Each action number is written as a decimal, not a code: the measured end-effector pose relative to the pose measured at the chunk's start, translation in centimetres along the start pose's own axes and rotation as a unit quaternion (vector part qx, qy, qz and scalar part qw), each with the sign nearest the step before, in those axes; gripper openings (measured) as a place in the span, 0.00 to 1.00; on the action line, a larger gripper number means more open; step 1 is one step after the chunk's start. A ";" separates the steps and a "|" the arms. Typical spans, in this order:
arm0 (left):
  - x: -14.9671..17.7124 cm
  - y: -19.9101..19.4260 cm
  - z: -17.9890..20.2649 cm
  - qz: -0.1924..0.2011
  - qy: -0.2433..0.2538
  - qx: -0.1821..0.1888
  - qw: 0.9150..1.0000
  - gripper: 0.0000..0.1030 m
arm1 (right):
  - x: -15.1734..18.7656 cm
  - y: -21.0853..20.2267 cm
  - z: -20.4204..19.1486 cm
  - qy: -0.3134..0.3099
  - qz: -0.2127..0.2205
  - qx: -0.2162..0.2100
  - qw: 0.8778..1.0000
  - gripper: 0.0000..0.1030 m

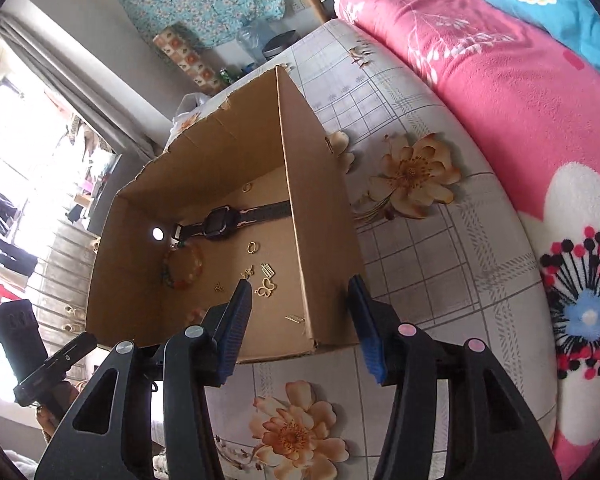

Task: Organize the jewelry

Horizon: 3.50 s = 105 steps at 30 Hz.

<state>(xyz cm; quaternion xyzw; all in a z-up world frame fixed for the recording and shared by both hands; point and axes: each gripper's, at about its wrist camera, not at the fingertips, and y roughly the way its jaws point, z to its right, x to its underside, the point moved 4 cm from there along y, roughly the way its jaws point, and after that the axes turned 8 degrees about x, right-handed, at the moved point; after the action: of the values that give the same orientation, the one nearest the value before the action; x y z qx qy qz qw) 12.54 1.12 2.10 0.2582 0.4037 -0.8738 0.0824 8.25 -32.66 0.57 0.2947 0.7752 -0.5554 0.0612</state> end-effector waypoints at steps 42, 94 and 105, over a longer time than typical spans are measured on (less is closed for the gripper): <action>3.5 -1.7 1.5 -0.008 0.005 -0.038 0.999 0.78 | 4.7 -2.3 -0.3 -0.015 -0.005 0.024 1.000 0.53; 6.2 -2.4 11.5 0.057 0.175 -0.214 0.959 0.92 | 11.4 -7.4 -5.9 -0.117 0.089 0.161 0.976 0.94; 5.0 -0.5 9.3 -0.004 0.086 -0.219 0.972 0.92 | 10.2 -3.5 -6.9 -0.123 0.016 0.195 0.973 0.94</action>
<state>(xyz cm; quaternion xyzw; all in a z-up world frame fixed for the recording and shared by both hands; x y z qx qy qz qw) 4.57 -5.22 4.88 0.3064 0.5917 -0.7391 0.0985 -0.34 -23.20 1.73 0.2430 0.6333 -0.7270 0.1064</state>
